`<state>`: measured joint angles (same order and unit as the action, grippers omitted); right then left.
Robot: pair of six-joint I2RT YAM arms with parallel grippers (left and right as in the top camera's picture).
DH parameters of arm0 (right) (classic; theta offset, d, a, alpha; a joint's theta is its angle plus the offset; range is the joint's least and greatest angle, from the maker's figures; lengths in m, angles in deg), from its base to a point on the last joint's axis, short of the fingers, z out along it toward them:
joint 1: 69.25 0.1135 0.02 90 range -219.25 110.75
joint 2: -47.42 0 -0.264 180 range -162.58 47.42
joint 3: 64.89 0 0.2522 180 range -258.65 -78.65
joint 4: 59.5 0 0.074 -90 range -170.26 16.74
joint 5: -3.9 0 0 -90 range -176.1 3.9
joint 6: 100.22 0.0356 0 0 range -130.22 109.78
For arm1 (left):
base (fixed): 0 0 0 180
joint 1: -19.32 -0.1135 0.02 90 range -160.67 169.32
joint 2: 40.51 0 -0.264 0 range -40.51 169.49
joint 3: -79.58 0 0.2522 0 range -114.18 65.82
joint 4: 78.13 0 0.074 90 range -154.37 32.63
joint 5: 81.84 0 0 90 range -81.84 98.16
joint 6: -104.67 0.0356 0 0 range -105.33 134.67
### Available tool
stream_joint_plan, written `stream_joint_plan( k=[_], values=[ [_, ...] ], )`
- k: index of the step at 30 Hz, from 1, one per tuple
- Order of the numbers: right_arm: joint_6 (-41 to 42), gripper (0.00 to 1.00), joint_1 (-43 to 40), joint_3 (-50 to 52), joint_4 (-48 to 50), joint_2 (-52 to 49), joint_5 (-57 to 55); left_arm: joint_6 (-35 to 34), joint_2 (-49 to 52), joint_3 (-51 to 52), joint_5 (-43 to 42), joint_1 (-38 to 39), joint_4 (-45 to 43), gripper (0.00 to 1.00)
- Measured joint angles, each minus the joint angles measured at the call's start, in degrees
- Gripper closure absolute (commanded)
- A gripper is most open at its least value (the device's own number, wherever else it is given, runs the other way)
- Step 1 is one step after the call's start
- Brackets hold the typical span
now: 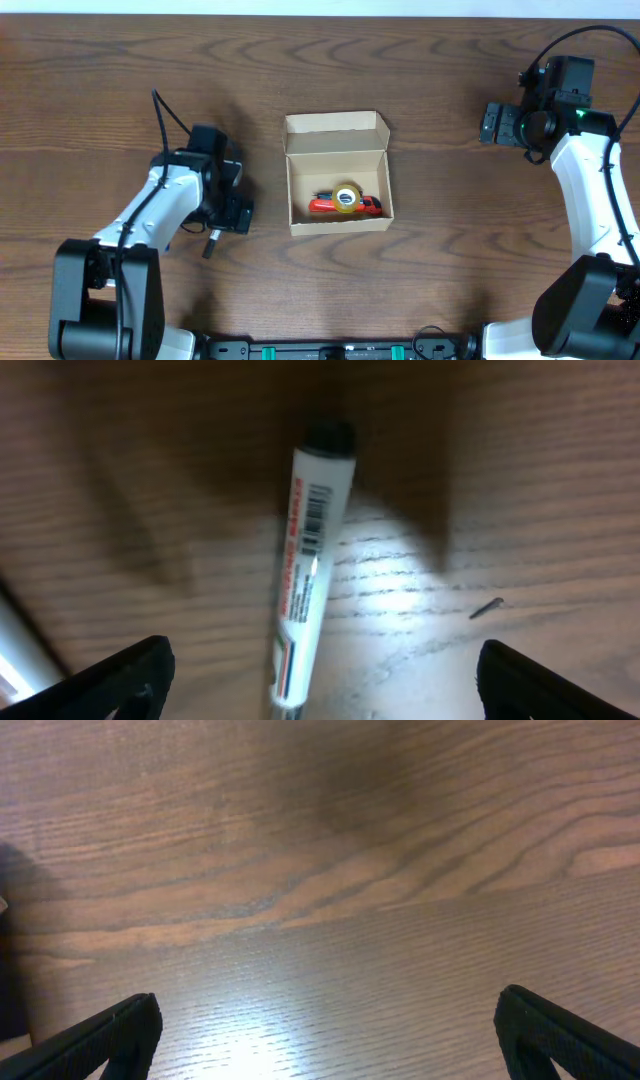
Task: Pack container
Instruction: 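Grasp the black-capped whiteboard marker with left gripper, then carry the marker into the box and release it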
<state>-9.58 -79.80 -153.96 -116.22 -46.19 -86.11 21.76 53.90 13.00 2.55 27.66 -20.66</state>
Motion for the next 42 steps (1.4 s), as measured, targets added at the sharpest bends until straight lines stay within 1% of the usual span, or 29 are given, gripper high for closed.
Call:
stream_joint_plan(
  k=[7,8,9,10,11,13,17,18,19,20,21,22,25,26,27,33,38,42],
  values=[
    [0.0,0.01,0.0,0.0,-0.1,0.0,0.0,-0.7,0.0,4.7,0.0,0.0,-4.7,0.03],
    [0.0,0.01,0.0,0.0,-0.2,0.0,0.0,-0.8,0.0,5.1,0.3,0.1,-5.1,0.0],
    [0.0,0.01,0.0,0.0,-0.4,0.0,0.0,-0.8,-0.2,5.3,0.3,0.1,-5.5,0.0],
    [0.0,0.01,0.0,0.0,-0.5,0.0,0.0,-1.0,-0.4,5.5,0.4,0.1,-5.9,0.06],
    [0.0,0.01,0.0,0.0,-0.6,0.0,0.0,-1.0,-0.5,5.6,0.5,0.1,-6.2,0.07],
    [0.0,0.01,0.0,0.0,-0.7,0.0,0.0,-1.0,-0.5,5.8,1.2,0.1,-6.8,0.12],
    [0.0,0.01,0.0,0.0,-1.0,0.0,0.0,-0.9,-0.6,6.0,1.8,0.1,-7.8,0.18],
    [0.0,0.01,0.0,0.0,-1.1,0.0,0.0,-0.9,-0.6,6.0,1.8,0.1,-7.9,0.23],
    [0.0,0.01,0.0,0.0,-1.2,0.0,0.0,-1.0,-0.6,6.0,1.9,0.1,-8.0,0.3],
    [0.0,0.01,0.0,0.0,-1.3,0.0,0.0,-1.2,-0.6,6.0,1.9,0.1,-8.1,0.44],
    [0.0,0.01,0.0,0.0,-1.3,0.0,0.0,-0.9,-0.6,6.0,1.9,0.1,-8.2,0.53],
    [0.0,0.01,0.0,0.0,-1.3,0.0,0.0,-1.0,-0.6,6.0,1.9,0.1,-8.2,0.6],
    [0.0,0.01,0.0,0.0,-1.4,0.0,0.0,-1.0,-0.6,6.0,1.9,0.1,-8.1,0.74],
    [0.0,0.01,0.0,0.0,-1.4,0.0,0.0,-1.1,-0.6,6.0,1.9,0.1,-8.1,0.81],
    [0.0,0.01,0.0,0.0,-1.4,0.0,0.0,-1.2,-0.6,6.0,1.9,0.1,-8.1,0.94],
    [-0.3,0.01,0.0,0.0,-1.4,0.0,0.0,-1.1,-0.9,6.0,1.6,0.0,-8.1,0.94],
    [-0.7,0.01,0.0,0.0,-1.4,0.0,0.0,-2.0,-0.9,5.2,-3.5,0.0,-5.9,0.94],
    [-0.9,0.01,0.0,0.0,-1.4,0.0,0.0,-2.7,-1.0,-1.2,-7.9,0.2,-1.1,0.94]
  ],
)
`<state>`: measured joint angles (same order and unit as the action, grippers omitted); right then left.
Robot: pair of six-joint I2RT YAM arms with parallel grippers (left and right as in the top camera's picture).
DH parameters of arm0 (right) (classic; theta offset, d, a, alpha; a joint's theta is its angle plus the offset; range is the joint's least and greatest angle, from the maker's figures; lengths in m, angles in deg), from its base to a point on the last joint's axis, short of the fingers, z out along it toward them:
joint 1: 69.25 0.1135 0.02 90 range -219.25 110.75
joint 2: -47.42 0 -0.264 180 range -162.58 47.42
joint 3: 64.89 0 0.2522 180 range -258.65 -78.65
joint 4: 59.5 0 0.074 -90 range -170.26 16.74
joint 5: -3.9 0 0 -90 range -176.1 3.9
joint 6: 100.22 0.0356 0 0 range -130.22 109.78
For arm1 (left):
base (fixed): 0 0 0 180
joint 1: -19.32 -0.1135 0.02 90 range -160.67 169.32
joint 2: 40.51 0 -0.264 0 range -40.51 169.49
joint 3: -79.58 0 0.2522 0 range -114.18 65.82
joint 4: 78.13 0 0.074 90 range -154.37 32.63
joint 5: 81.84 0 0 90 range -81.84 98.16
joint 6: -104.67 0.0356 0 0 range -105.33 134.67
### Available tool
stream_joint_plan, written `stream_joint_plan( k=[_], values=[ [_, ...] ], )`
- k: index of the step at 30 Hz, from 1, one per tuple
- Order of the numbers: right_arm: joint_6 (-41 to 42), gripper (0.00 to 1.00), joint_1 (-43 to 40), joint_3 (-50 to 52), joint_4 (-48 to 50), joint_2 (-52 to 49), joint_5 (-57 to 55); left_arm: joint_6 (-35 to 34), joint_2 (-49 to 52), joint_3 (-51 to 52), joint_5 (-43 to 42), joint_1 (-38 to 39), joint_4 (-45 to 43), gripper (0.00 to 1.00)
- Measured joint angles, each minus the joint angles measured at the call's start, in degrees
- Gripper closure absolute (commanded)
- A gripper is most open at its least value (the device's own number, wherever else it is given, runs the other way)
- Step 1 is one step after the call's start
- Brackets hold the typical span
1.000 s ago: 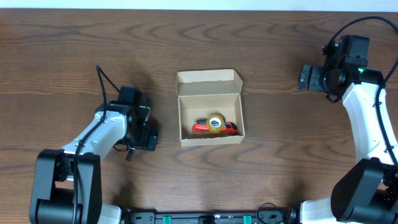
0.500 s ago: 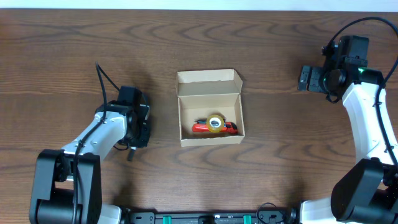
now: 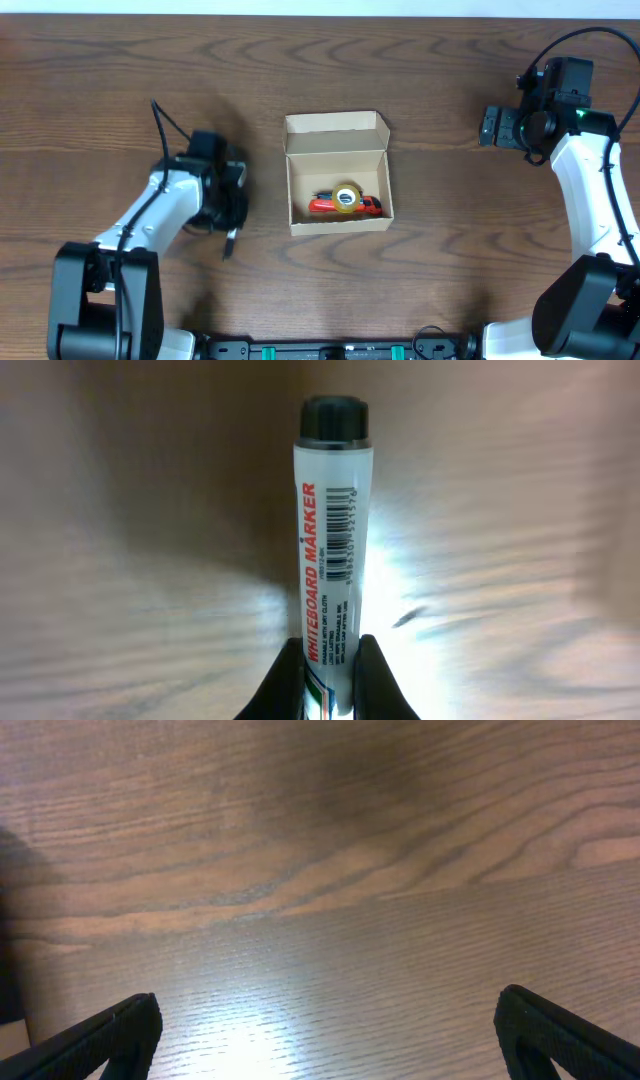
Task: Pack container
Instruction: 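Carry the marker into the box and release it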
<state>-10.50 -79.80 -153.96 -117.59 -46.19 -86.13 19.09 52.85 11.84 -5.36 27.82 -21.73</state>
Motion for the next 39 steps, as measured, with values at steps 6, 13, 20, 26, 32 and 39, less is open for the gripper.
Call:
stream_joint_plan(
  k=[6,13,20,26,32,39],
  values=[
    [-0.2,0.01,0.0,0.0,0.2,0.0,0.0,4.0,-4.0,-13.8,-2.7,3.8,3.8,0.94],
    [-0.2,0.01,0.0,0.0,0.4,0.0,0.0,27.0,-6.6,-21.3,-4.8,17.0,8.5,0.94],
    [-0.4,0.01,0.0,0.0,0.4,0.0,0.0,45.0,-6.3,-21.3,-5.4,25.9,6.7,0.95],
    [-0.4,0.01,0.0,0.0,0.4,0.0,0.0,50.8,-6.2,-21.3,-5.4,26.9,3.5,0.94],
    [-0.5,0.01,0.0,0.0,0.4,0.0,0.0,52.5,-3.4,-21.3,-5.4,26.9,-0.9,0.94],
    [-0.6,0.01,0.0,0.0,0.6,0.0,0.0,52.6,4.1,-21.3,-5.4,26.9,-2.9,0.94]
  ],
)
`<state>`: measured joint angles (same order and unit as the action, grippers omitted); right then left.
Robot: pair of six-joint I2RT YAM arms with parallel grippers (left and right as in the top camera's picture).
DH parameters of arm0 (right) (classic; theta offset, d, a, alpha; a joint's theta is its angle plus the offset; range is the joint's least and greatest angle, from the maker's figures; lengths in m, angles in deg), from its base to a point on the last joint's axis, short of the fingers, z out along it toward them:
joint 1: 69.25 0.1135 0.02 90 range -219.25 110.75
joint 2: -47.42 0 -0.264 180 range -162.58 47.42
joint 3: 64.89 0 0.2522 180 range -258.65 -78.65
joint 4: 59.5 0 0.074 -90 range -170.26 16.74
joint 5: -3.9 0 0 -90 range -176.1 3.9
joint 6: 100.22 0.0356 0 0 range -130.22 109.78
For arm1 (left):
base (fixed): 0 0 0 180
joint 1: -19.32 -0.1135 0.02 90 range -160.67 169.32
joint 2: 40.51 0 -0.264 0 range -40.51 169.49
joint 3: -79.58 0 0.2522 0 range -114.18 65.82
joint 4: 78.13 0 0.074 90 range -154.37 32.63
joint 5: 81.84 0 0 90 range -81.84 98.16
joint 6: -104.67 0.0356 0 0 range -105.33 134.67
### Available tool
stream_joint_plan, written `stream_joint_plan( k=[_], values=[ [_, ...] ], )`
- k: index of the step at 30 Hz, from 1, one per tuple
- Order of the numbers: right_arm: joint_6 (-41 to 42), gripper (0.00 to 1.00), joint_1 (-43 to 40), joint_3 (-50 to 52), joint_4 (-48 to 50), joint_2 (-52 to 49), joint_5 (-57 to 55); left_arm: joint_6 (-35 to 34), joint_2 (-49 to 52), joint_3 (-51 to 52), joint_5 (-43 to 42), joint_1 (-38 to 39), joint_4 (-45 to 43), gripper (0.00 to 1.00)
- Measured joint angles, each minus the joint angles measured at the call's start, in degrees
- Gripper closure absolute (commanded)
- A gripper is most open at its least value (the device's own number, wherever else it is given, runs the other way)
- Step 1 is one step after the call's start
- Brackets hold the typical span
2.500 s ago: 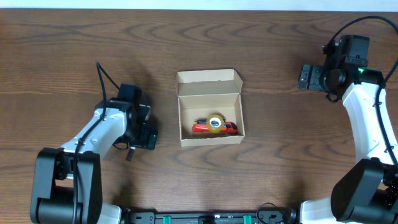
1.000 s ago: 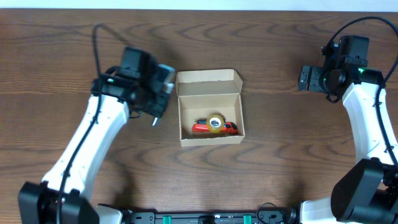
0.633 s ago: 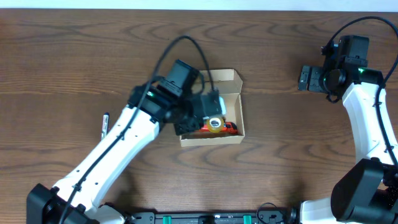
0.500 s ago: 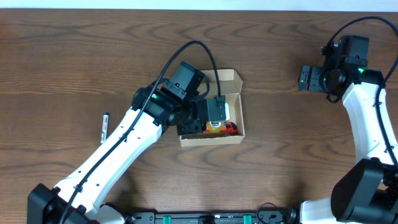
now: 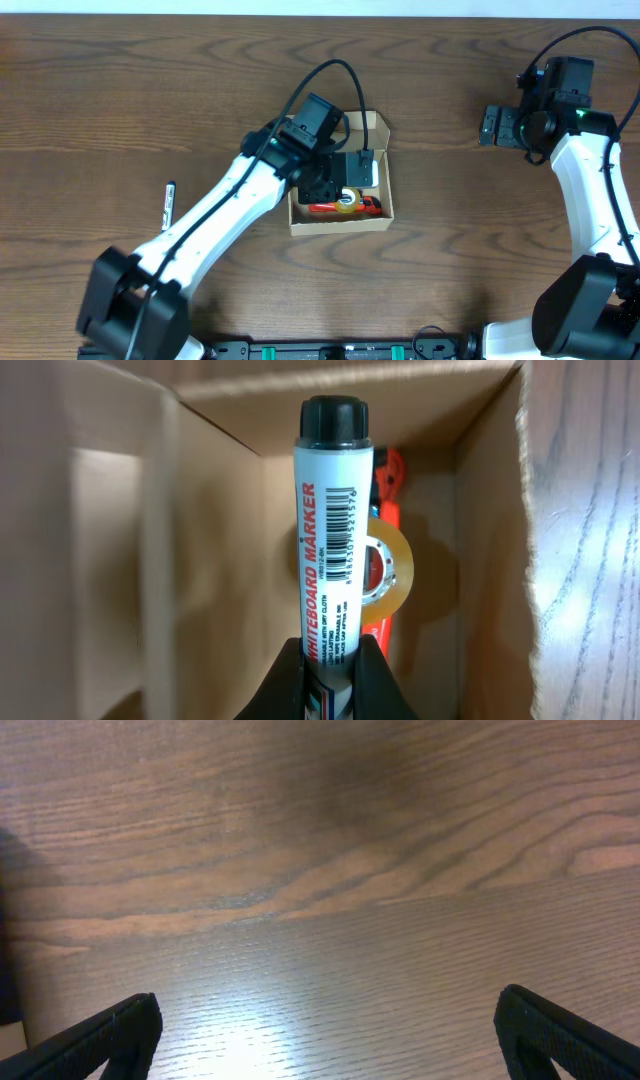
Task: Pack container
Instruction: 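Carry the marker into the box and release it, then lift left gripper out of the box toward the blue marker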
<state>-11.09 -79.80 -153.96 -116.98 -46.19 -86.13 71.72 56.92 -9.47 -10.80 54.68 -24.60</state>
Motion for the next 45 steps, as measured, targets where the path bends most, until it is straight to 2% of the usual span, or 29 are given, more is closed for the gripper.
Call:
stream_joint_plan(
  k=[13,14,17,19,21,26,31,33,34,37,38,42,44,45],
  values=[
    [0.0,0.01,0.0,0.0,0.3,0.0,0.0,-0.2,10.6,0.0,-0.2,0.0,1.9,0.94],
    [0.0,0.01,0.0,0.0,0.3,0.0,0.0,-0.2,10.9,0.0,-0.2,0.0,2.0,0.92],
    [0.0,0.01,0.0,0.0,0.3,0.0,0.0,-0.2,11.5,0.0,-0.2,0.0,2.0,0.68],
    [0.0,0.01,0.0,0.0,0.3,0.0,0.0,-0.9,11.7,0.0,-0.2,0.0,2.0,0.63],
    [0.0,0.01,0.0,0.0,0.3,0.0,0.0,-1.1,11.7,0.0,-0.1,0.0,2.0,0.48],
    [0.0,0.01,0.0,0.0,0.3,0.0,0.0,-2.8,11.7,-0.1,-0.1,0.0,2.5,0.43],
    [0.0,0.01,0.0,0.0,0.3,0.0,0.0,-3.8,11.6,-4.2,0.1,0.0,7.0,0.45],
    [0.0,0.01,0.0,0.0,0.3,0.0,0.0,-5.2,11.3,-7.5,0.7,0.0,9.9,0.44],
    [0.0,0.01,0.0,0.0,0.3,0.0,0.0,-6.3,11.0,-9.3,1.4,0.0,11.7,0.4],
    [0.0,0.01,0.0,0.0,0.3,0.0,0.0,-11.5,9.6,-14.6,5.1,0.0,17.5,0.05],
    [0.0,0.01,0.0,0.0,0.3,0.0,0.0,-14.0,9.1,-16.2,6.7,0.0,19.2,0.03],
    [0.0,0.01,0.0,0.0,0.3,0.0,0.0,-25.0,7.3,-23.5,13.2,-1.5,28.9,0.05],
    [0.0,0.01,0.0,0.0,0.3,0.0,0.0,-29.6,6.5,-26.3,15.0,-4.0,33.3,0.02],
    [0.0,0.01,0.0,0.0,0.3,0.0,0.0,-32.1,5.9,-27.0,15.6,-6.0,34.7,0.05]
  ],
)
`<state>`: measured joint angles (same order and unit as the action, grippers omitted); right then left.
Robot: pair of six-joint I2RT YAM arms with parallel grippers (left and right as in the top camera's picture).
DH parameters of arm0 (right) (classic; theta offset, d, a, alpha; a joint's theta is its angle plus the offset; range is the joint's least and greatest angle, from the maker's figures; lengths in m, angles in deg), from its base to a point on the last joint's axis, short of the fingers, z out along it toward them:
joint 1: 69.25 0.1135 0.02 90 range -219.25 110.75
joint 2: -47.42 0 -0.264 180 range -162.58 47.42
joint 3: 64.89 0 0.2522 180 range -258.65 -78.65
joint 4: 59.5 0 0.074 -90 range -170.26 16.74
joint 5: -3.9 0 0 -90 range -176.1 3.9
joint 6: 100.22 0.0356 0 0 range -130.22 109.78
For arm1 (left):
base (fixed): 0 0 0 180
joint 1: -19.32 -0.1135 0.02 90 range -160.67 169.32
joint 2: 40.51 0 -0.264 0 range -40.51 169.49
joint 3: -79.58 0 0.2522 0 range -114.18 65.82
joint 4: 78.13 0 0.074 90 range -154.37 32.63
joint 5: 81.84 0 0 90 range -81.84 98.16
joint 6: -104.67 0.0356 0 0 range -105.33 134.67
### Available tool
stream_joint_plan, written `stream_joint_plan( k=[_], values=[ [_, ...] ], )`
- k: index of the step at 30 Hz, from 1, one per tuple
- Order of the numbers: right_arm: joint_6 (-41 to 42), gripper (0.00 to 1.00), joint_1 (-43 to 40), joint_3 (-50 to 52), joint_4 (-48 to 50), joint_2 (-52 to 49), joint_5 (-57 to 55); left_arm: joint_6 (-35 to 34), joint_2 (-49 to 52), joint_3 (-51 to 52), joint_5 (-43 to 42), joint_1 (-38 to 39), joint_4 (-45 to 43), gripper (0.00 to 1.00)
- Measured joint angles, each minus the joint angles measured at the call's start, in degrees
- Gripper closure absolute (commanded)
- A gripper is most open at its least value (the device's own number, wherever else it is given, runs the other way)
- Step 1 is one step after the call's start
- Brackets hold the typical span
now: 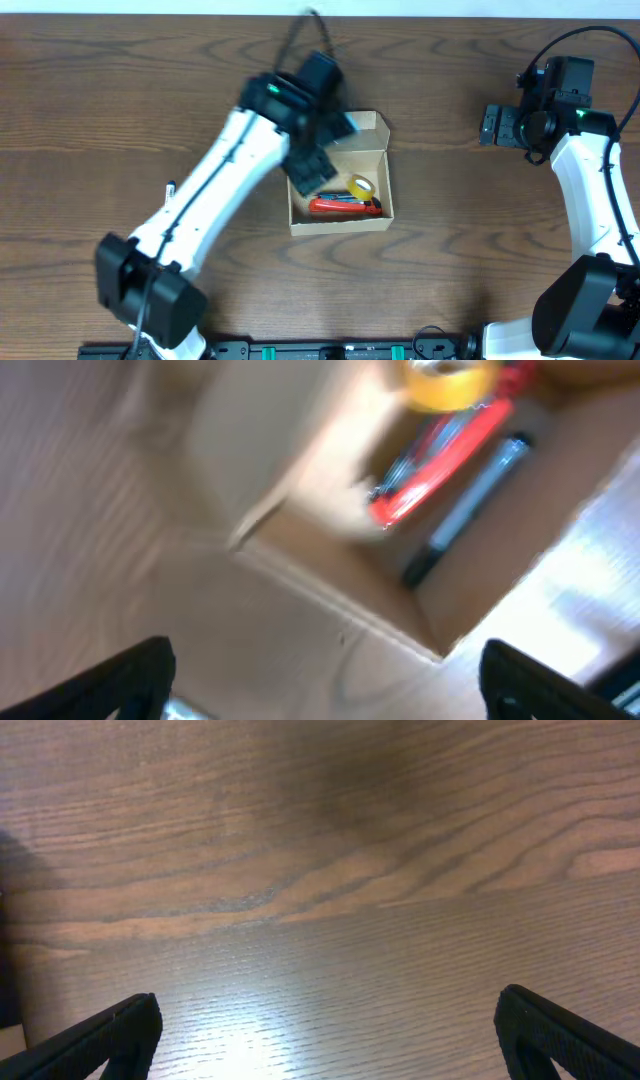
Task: Pack container
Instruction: 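Lift left gripper out of the box toward the blue marker, then lower left gripper over the blue-capped marker and close on it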
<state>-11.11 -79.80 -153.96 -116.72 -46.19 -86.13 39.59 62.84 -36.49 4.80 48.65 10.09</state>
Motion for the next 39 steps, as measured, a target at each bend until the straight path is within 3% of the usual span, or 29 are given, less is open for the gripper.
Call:
stream_joint_plan(
  k=[7,11,20,27,39],
  values=[
    [0.0,0.01,0.0,0.0,0.0,0.0,0.0,-12.9,-5.1,-0.4,2.7,-17.7,1.6,0.05],
    [0.0,0.01,0.0,0.0,0.0,0.0,0.0,-17.6,-13.2,1.1,4.3,-26.0,0.5,0.04],
    [0.0,0.01,0.0,0.0,0.3,0.0,0.0,-24.3,-35.5,26.8,10.8,-29.8,-13.2,0.05],
    [0.0,0.01,0.0,0.0,0.4,0.0,0.0,-24.2,-29.5,41.6,9.8,-33.4,-20.4,0.05],
    [0.0,0.01,0.0,0.0,-0.2,0.0,0.0,-12.3,-13.6,42.4,0.9,-35.6,-21.5,0.05]
  ],
)
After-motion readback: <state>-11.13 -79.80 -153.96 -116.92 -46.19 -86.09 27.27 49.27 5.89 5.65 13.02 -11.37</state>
